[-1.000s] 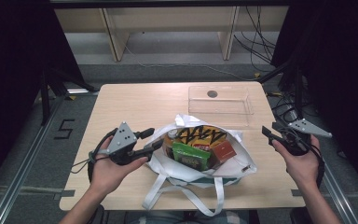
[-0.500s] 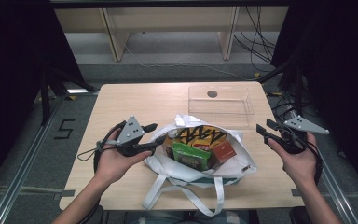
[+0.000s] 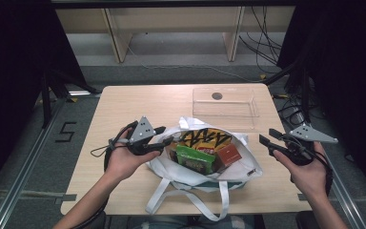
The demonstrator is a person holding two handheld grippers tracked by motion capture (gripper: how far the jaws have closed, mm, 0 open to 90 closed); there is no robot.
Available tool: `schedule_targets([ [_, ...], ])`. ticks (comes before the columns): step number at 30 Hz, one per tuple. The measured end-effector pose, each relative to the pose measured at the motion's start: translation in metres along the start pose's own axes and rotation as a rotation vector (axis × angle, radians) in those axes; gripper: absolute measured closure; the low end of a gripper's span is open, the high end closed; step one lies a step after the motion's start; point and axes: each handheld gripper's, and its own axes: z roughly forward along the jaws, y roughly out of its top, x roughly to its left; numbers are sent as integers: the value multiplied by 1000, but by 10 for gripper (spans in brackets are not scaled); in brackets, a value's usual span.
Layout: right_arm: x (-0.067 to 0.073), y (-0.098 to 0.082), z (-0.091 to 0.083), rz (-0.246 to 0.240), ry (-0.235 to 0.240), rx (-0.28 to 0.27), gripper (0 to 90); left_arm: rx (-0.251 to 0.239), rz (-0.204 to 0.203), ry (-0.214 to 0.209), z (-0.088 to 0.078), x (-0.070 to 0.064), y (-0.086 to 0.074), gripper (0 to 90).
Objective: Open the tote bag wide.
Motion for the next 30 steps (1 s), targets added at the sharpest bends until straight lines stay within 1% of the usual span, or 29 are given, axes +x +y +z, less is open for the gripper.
schedule_targets([
  [1,2,-1,0,23,9,5,529,6,2,1,1,0,-1,553],
  [2,0,-2,-1,-10,4,5,529,6,4,2,2,1,-1,558],
  [3,1,-2,-1,0,13,4,528,7,-1,3,2,1,-2,561],
  [4,2,-2,-3,22,16,16,526,9,2,6,3,2,-2,565],
  [5,2,-2,-4,10,18,13,525,9,1,7,3,3,-2,568],
  [6,1,-3,-3,-19,13,2,523,12,0,7,4,3,-3,572],
  [7,2,-3,-4,-6,16,3,521,13,-6,8,5,3,-3,577],
  [8,4,-3,-4,6,29,8,518,17,3,8,6,4,-3,581],
  [9,4,-3,-6,-12,28,14,516,19,-2,7,7,4,-4,587],
  [10,4,-3,-6,-21,26,10,514,26,11,8,7,5,-3,595],
  [11,7,-4,-7,9,28,12,512,29,7,6,9,4,-4,611],
  [12,8,-4,-7,15,26,10,512,29,14,5,9,5,-3,627],
  [13,8,-4,-7,-3,28,1,512,43,27,4,9,6,-3,637],
  [14,7,-3,-9,-14,42,18,511,34,12,8,10,5,-3,653],
  [15,9,-3,-10,-8,42,15,510,37,13,8,11,6,-2,665],
  [16,9,-3,-10,-16,43,7,509,40,16,9,11,6,-2,671],
  [17,10,-3,-11,-14,50,14,508,43,18,10,12,6,-2,680],
  [18,10,-2,-11,-32,52,9,508,48,17,13,13,6,-1,695],
  [19,14,-2,-13,-12,56,26,508,51,12,13,13,6,-1,708],
  [20,15,-2,-13,-17,61,10,507,61,40,9,13,8,0,717],
  [22,16,-1,-13,-26,77,21,506,54,15,13,15,7,0,749],
  [23,15,-1,-13,-33,80,20,505,55,15,13,15,7,0,759],
  [24,15,-2,-11,-31,79,4,506,57,20,13,16,8,1,770],
  [26,16,-2,-11,-29,91,10,506,61,24,10,15,9,1,786],
  [27,15,-1,-12,-38,89,15,505,65,26,10,15,10,1,793],
  [28,17,-1,-11,-22,86,5,505,57,12,13,16,9,1,799],
  [29,18,-1,-11,-27,90,4,506,58,-2,13,17,9,1,804],
  [30,17,0,-11,-44,97,0,505,57,5,13,17,10,1,809],
])
